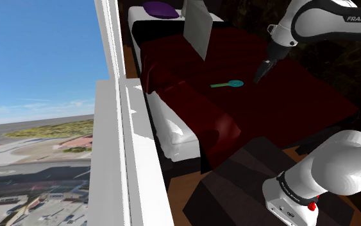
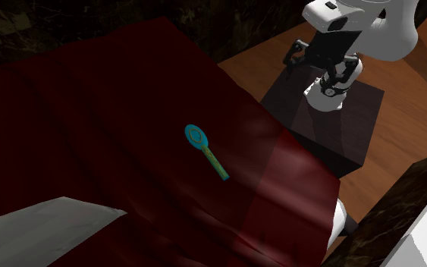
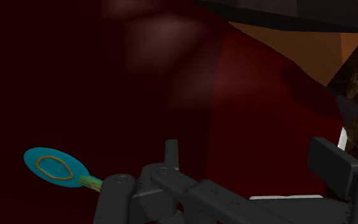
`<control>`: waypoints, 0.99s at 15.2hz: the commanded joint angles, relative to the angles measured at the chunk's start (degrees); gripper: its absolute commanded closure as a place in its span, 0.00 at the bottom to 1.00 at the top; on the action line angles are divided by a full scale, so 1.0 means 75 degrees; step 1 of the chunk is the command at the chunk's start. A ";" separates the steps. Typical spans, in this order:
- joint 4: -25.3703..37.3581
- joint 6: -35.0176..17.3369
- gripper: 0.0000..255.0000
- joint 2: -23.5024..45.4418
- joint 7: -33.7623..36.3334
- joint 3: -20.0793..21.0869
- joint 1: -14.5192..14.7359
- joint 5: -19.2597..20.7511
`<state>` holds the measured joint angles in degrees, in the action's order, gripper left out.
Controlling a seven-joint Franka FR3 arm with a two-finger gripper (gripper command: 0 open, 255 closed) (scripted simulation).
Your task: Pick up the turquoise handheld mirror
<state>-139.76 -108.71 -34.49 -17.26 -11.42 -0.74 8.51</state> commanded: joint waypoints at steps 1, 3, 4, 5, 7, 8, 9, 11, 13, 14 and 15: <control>0.0054 -0.0401 0.00 0.0424 -0.0544 -0.0312 0.0008 0.0132; 0.0173 -0.0783 0.00 0.0902 -0.1062 -0.0607 0.0034 0.0207; 0.0250 -0.0970 0.00 0.1155 -0.1324 -0.0751 0.0052 0.0225; 0.0340 -0.1154 0.00 0.1417 -0.1589 -0.0894 0.0075 0.0230; 0.0555 -0.1508 0.00 0.1967 -0.2131 -0.1171 0.0129 0.0193; 0.0679 -0.1677 0.00 0.2254 -0.2410 -0.1303 0.0159 0.0150; 0.0815 -0.1840 0.00 0.2548 -0.2694 -0.1428 0.0188 0.0088; 0.1120 -0.2143 0.00 0.3157 -0.3283 -0.1658 0.0239 -0.0091; 0.1470 -0.2411 0.00 0.3792 -0.3895 -0.1850 0.0273 -0.0344; 0.1661 -0.2529 0.00 0.4117 -0.4209 -0.1924 0.0275 -0.0496; 0.1864 -0.2636 0.00 0.4445 -0.4526 -0.1982 0.0265 -0.0662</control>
<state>-127.04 -127.01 -4.00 -48.24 -25.51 1.35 4.84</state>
